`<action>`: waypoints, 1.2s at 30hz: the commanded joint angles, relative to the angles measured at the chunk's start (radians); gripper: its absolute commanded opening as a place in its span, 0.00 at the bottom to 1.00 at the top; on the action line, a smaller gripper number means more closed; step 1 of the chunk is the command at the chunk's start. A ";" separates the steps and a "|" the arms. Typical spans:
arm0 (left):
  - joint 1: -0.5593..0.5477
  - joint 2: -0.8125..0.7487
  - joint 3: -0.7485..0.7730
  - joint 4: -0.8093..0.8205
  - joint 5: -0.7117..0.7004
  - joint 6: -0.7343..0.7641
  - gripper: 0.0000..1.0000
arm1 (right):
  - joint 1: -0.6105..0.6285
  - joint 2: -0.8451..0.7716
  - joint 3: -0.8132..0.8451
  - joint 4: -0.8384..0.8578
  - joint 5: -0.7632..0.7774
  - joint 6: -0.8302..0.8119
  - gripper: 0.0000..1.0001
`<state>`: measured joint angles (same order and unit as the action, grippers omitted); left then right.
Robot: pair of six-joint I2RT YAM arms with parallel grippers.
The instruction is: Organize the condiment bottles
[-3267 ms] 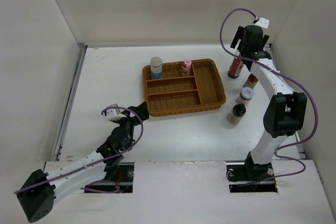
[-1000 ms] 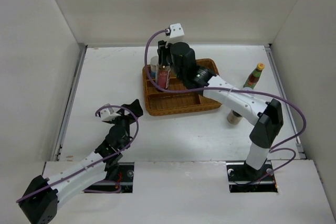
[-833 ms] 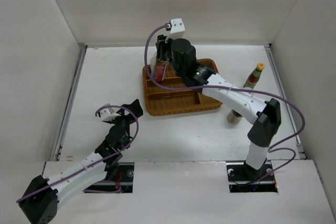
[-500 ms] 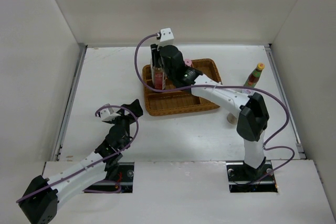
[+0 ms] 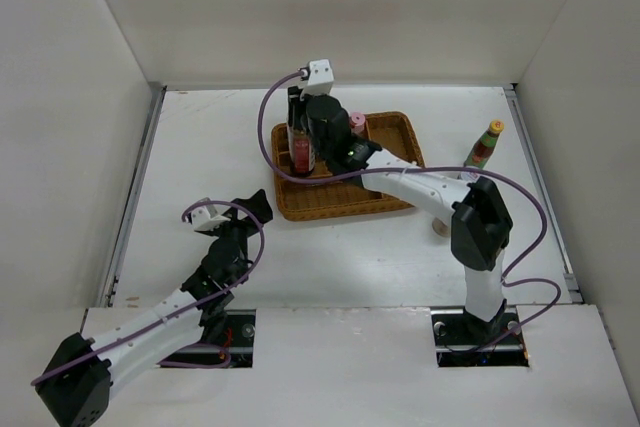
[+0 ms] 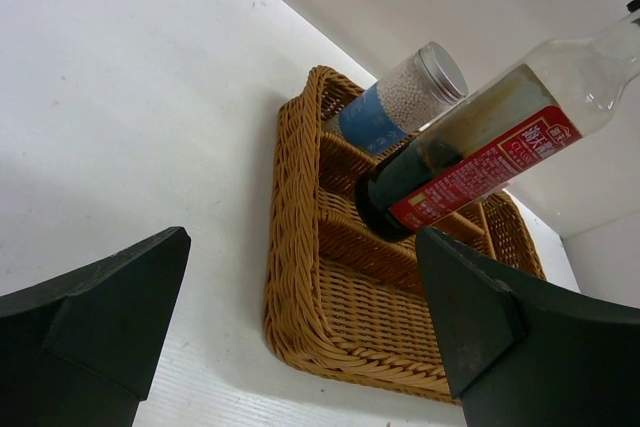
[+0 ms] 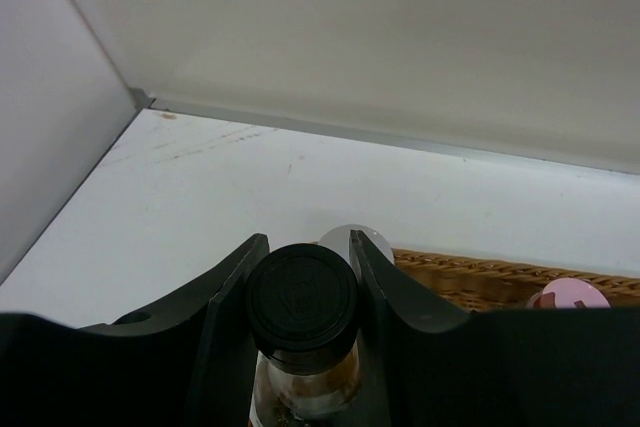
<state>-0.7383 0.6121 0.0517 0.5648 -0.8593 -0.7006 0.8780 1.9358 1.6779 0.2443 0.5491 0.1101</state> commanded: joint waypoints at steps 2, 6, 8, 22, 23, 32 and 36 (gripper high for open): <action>0.000 0.002 -0.038 0.035 0.008 -0.013 1.00 | -0.014 -0.032 0.114 0.030 -0.005 0.011 0.18; -0.002 -0.002 -0.038 0.035 0.008 -0.013 1.00 | -0.020 -0.020 0.157 0.026 -0.006 -0.010 0.18; -0.003 -0.002 -0.038 0.035 0.008 -0.013 1.00 | -0.020 -0.023 0.145 0.026 -0.006 -0.012 0.18; -0.003 0.002 -0.038 0.035 0.006 -0.014 1.00 | -0.001 0.015 0.005 0.050 -0.006 0.048 0.20; -0.003 0.002 -0.038 0.035 0.006 -0.014 1.00 | 0.002 0.017 -0.009 0.055 -0.003 0.048 0.21; -0.006 0.005 -0.038 0.035 0.008 -0.016 1.00 | 0.017 -0.037 -0.139 0.095 0.005 0.056 0.47; -0.006 0.006 -0.038 0.035 0.009 -0.017 1.00 | 0.019 -0.081 -0.159 0.093 0.006 0.056 0.71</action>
<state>-0.7406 0.6178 0.0517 0.5648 -0.8558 -0.7074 0.8841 1.9350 1.5269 0.2764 0.5499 0.1524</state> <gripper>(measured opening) 0.997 0.685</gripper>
